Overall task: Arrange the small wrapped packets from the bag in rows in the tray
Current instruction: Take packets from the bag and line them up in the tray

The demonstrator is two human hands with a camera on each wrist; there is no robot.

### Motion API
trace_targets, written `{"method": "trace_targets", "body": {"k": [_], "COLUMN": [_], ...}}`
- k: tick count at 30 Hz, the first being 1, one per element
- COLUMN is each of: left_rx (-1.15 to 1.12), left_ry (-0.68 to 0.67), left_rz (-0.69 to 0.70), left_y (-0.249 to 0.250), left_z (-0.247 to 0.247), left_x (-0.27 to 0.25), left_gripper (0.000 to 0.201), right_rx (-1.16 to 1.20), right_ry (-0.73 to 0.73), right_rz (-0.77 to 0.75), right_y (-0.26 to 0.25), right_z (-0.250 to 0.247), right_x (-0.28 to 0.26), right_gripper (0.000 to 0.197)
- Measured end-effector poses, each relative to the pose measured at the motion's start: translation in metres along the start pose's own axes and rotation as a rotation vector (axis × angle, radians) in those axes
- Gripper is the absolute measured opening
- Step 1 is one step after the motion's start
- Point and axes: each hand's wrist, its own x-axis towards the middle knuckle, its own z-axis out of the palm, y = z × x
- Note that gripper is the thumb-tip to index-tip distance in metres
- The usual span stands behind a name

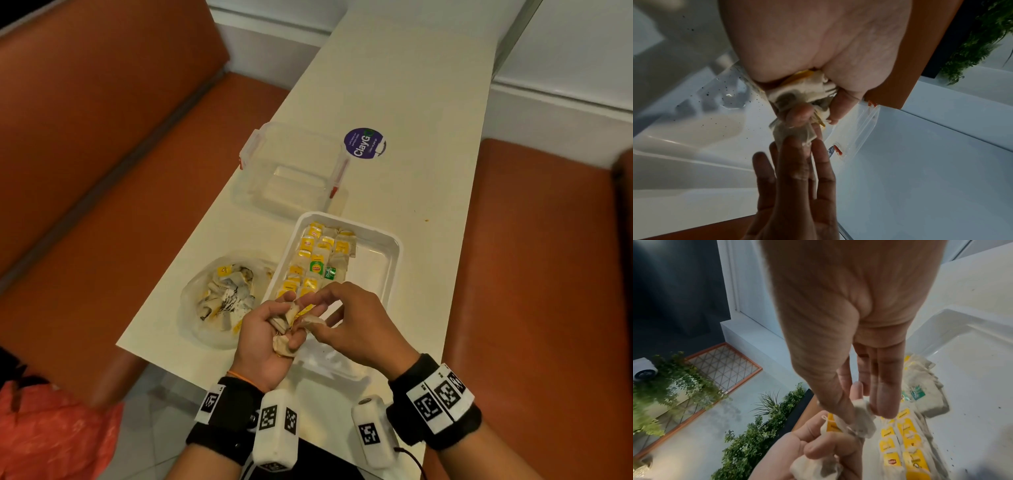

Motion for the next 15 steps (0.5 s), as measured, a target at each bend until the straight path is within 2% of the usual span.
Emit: {"method": "trace_targets", "body": {"k": [4, 9, 14, 15], "left_rx": [-0.016, -0.017, 0.057, 0.099], "left_ry": [-0.004, 0.026, 0.120, 0.150], "left_rz": [0.010, 0.027, 0.075, 0.078], "left_y": [-0.001, -0.001, 0.003, 0.004], "left_z": [0.002, -0.003, 0.001, 0.001], "left_x": [0.002, 0.007, 0.001, -0.001], "left_gripper": [0.015, 0.013, 0.002, 0.010], "right_rx": [0.093, 0.334, 0.505, 0.547], "right_ry": [0.008, -0.039, -0.115, -0.120], "right_rz": [0.053, 0.173, 0.237, 0.246], "right_y": [0.005, 0.012, 0.017, 0.017], "right_z": [0.001, -0.005, -0.014, -0.017], "right_x": [0.004, 0.008, 0.008, 0.008], "right_gripper": [0.025, 0.030, 0.032, 0.031]}}
